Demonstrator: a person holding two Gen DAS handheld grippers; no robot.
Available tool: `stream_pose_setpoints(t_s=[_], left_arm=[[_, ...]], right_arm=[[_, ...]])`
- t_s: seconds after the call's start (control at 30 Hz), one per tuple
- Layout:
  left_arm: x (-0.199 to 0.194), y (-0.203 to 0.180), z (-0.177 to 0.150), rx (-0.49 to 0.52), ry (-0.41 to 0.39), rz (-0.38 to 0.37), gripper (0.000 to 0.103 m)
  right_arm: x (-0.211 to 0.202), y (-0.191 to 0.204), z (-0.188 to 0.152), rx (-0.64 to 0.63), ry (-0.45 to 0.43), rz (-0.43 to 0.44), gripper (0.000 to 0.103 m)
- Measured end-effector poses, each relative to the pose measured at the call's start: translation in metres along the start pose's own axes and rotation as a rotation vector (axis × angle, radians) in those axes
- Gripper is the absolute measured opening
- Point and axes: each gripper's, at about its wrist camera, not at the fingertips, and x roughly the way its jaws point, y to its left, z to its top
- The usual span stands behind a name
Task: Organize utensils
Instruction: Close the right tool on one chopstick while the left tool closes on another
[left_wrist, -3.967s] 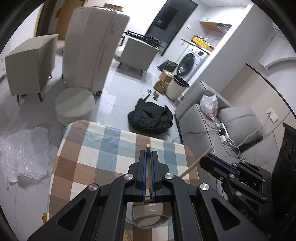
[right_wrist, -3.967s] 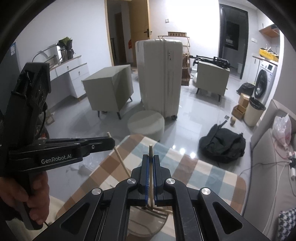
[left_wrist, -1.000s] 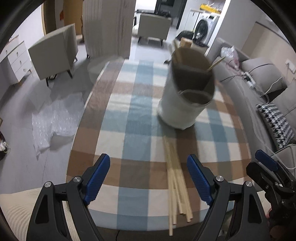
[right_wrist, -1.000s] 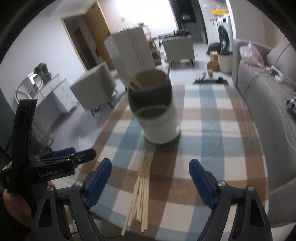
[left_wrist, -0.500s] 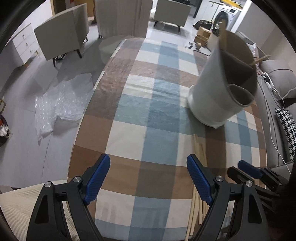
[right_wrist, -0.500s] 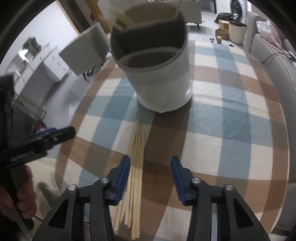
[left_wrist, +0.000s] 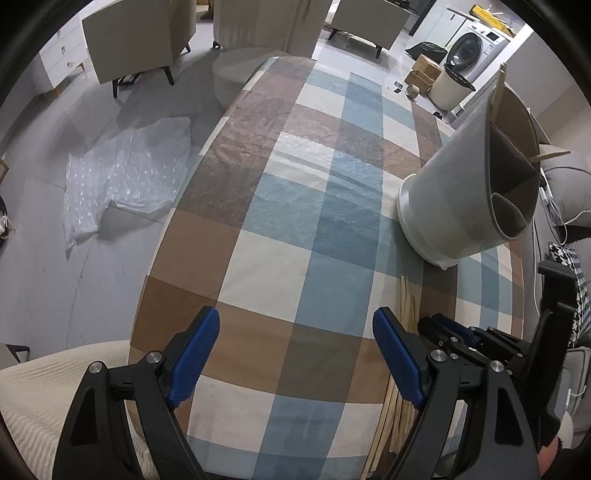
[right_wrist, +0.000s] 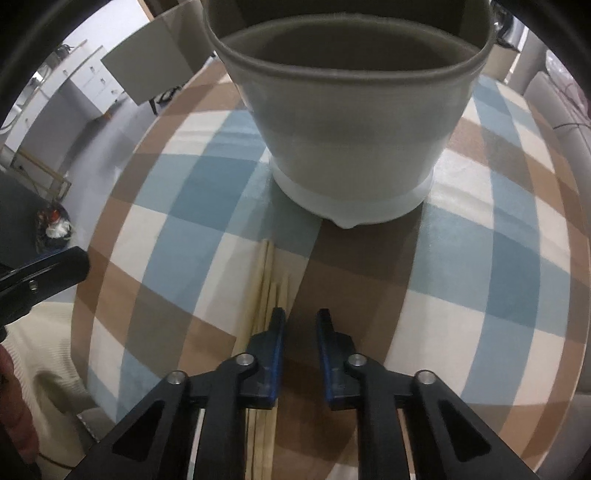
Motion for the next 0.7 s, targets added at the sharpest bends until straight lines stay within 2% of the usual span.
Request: stream_pose_setpoints(t_s=[0.27, 0.5, 0.7], left_arm=[[0.001, 0.007, 0.002, -0.041, 0.011, -0.012, 0.082], [0.000, 0.012, 0.003, -0.057, 0.014, -0.014, 0.082], [0.001, 0.018, 0.005, -0.077, 0.024, -0.014, 0.082]], right_arm=[[-0.002, 0.006, 0.001, -0.044, 0.014, -0.014, 0.015], [0.001, 0.011, 0.009, -0.063, 0.027, -0.074, 0.014], [0.003, 0.015, 0.015, -0.085, 0.025, -0.092, 0.018]])
